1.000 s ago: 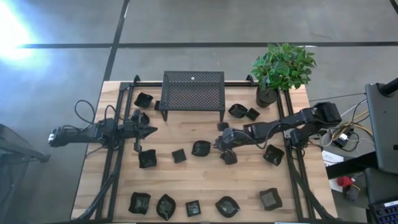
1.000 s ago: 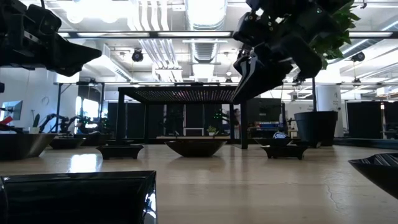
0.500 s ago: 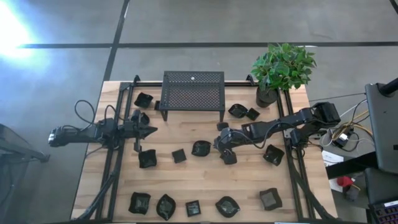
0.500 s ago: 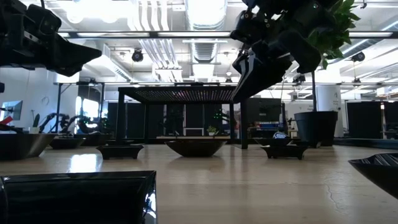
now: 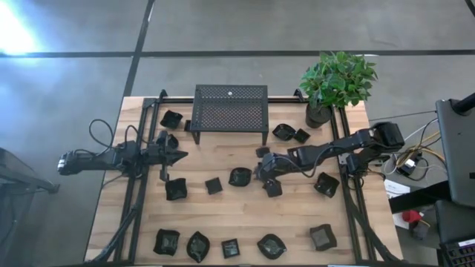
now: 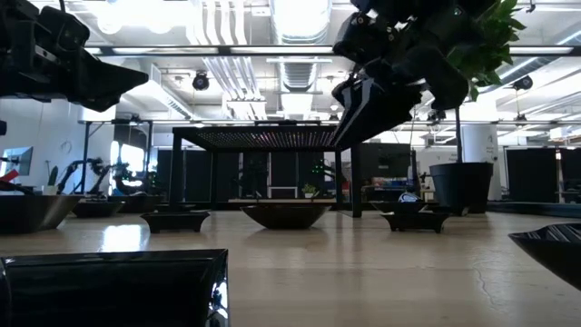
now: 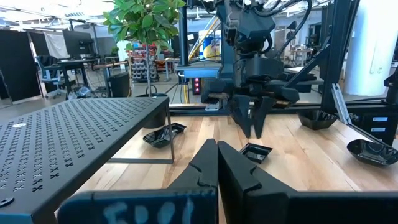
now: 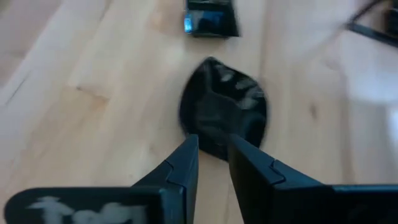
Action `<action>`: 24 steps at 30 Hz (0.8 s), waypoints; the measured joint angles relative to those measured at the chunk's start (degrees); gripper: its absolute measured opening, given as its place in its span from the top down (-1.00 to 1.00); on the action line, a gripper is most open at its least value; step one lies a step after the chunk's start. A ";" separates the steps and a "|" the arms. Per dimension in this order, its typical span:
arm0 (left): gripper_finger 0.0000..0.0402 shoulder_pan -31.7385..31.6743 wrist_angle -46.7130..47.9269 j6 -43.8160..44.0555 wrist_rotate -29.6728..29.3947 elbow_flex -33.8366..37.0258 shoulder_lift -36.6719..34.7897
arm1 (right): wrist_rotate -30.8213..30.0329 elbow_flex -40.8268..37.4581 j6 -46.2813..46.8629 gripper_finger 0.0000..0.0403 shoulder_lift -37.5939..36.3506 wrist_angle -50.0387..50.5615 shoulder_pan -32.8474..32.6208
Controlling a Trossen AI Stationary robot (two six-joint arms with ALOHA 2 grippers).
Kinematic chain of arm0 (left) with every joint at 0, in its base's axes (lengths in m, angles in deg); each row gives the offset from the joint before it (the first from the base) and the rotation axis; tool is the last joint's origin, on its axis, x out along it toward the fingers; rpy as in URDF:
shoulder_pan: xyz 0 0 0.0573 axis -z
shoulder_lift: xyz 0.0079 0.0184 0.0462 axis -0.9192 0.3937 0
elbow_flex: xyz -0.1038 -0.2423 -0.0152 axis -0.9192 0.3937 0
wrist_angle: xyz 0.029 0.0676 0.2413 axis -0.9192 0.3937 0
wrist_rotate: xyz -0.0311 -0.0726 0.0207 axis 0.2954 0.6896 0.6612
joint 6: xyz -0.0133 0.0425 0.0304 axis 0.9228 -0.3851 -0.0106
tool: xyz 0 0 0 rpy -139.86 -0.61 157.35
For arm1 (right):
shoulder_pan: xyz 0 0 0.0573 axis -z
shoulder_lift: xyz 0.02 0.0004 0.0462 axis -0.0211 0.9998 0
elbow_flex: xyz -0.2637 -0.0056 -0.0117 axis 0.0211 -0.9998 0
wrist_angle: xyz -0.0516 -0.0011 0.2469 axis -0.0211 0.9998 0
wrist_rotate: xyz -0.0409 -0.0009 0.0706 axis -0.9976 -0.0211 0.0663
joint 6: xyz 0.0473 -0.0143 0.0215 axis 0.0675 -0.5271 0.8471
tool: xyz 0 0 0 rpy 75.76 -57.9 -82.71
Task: Pick & Place Mini shaped plates
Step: Stack the black leaf shaped plate on top of the other black leaf shaped plate
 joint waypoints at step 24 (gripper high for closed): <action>1.00 0.02 -0.11 0.02 -0.03 0.00 0.39 | 6.06 3.12 -6.75 0.60 9.64 -3.02 0.13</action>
